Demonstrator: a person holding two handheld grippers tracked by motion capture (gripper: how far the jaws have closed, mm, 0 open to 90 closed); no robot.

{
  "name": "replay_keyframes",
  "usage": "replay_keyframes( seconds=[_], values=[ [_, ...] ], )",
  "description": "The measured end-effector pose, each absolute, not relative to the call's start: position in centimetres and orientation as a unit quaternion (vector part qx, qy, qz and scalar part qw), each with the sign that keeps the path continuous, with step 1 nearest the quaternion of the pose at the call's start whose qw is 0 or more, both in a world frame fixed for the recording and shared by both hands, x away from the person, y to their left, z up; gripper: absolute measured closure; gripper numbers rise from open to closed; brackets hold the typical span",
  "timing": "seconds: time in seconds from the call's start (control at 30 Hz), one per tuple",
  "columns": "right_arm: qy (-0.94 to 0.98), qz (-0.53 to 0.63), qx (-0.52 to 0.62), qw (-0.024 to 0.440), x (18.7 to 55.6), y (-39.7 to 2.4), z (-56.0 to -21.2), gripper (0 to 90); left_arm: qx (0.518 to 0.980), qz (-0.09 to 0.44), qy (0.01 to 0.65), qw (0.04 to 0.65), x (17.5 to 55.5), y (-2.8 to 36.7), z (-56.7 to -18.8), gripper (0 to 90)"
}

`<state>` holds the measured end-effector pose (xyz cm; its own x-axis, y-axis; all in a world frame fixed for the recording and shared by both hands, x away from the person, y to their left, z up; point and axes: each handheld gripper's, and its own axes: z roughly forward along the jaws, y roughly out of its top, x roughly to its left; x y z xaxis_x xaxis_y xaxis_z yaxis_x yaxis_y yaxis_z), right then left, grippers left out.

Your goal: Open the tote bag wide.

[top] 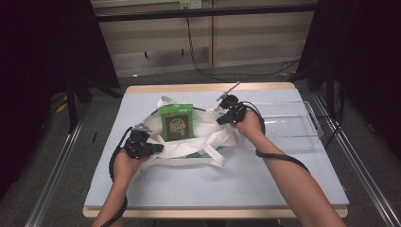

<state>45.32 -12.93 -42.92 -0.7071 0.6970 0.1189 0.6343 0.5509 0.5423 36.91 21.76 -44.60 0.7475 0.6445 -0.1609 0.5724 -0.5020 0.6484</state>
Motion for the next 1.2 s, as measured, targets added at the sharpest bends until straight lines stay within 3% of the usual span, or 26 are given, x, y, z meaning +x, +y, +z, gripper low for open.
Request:
replay_keyframes(
  seconds=[1.2],
  values=[
    [0.89,0.265,0.367,0.057,45.3,-12.3,-43.8,89.7,0.858,0.048,0.364,0.36,36.8,22.0,-44.6,90.0]
  ],
)
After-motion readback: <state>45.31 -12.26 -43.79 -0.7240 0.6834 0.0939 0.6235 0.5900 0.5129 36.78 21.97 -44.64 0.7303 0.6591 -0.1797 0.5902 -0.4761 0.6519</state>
